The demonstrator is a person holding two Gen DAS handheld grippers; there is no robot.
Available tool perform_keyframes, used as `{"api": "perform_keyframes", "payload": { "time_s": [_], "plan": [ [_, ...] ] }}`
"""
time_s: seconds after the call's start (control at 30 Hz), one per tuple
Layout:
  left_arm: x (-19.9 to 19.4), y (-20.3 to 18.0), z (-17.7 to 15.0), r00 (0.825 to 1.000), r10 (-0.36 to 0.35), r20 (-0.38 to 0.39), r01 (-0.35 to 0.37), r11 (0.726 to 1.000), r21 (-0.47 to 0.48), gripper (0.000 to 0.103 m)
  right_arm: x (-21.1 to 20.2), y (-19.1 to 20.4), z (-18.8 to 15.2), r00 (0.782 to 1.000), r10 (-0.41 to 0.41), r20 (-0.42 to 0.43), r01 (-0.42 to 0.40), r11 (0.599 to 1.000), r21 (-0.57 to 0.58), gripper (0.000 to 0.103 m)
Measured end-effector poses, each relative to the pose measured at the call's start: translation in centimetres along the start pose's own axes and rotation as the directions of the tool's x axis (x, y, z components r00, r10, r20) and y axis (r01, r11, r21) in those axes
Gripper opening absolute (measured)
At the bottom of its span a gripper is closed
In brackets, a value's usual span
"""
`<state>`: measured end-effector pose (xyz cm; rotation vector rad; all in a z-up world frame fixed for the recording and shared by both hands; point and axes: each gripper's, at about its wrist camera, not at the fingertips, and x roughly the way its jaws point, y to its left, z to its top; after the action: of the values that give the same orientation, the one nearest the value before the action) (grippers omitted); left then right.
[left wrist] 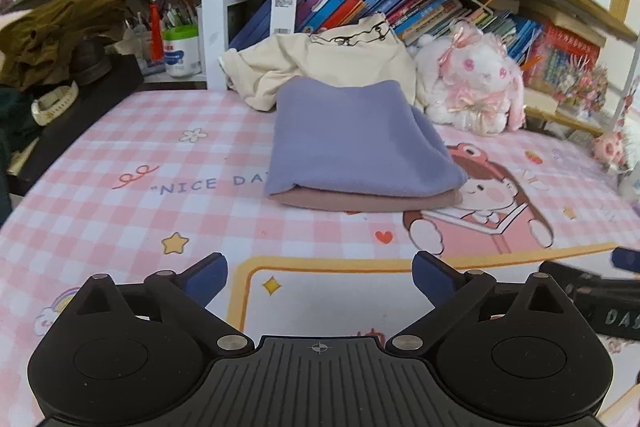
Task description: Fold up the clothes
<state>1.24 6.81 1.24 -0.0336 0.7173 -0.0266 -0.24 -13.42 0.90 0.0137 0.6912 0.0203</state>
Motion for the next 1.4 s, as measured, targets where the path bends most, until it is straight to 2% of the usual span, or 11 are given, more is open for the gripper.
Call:
{"api": "perform_keyframes", "payload": {
  "time_s": [0.43, 0.63, 0.8, 1.4],
  "plan": [
    [-1.1, -1.4, -0.8, 0.999, 0.023, 0.038, -0.024, 1.000, 0.016, 0.101, -0.4, -1.1, -0.6, 1.000, 0.005, 0.007, -0.005, 1.000, 0.009, 0.103],
    [-0.8, -1.8, -0.8, 0.998, 0.030, 0.046, -0.031, 0.999, 0.018, 0.101, -0.7, -0.9, -0.9, 0.999, -0.011, 0.043, 0.012, 1.000, -0.021, 0.103],
    [-1.1, -2.1, -0.8, 0.998, 0.026, 0.062, -0.028, 0.999, 0.035, 0.101, -0.8, -0.9, -1.0, 0.999, 0.004, 0.043, -0.003, 1.000, -0.026, 0.103],
    [-0.7, -2.4, -0.8, 0.999, 0.024, 0.026, -0.025, 0.998, 0.050, 0.103, 0.1, -1.3, -1.4, 1.000, 0.020, -0.013, -0.020, 1.000, 0.006, 0.103]
  ]
}}
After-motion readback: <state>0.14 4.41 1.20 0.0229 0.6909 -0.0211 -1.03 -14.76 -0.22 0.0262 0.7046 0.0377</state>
